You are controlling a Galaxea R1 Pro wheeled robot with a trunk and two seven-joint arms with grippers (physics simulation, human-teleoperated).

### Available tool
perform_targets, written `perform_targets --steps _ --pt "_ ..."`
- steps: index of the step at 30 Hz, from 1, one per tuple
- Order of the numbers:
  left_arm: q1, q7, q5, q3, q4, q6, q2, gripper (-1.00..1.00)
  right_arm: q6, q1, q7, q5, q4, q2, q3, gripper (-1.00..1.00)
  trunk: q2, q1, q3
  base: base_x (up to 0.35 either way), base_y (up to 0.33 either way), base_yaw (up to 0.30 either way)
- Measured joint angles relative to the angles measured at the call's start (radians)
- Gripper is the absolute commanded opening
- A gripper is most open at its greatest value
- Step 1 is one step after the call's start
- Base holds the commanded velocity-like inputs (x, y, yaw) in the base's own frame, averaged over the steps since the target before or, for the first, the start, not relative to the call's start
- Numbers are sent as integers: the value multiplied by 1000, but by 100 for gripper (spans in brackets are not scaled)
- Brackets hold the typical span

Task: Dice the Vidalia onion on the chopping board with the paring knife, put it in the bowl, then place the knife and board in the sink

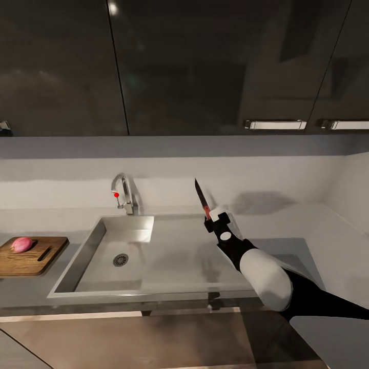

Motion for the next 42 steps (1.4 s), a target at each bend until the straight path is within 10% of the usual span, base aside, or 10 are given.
perform_targets --steps 29,42 --pt "0 0 0 0 0 0 1 100 153 0 -80 16 -79 0 3 -100 0 0 0 -230 168 0" --pt "0 0 0 0 0 0 1 100 152 0 154 8 -84 0 8 -100 0 0 0 -35 54 0"
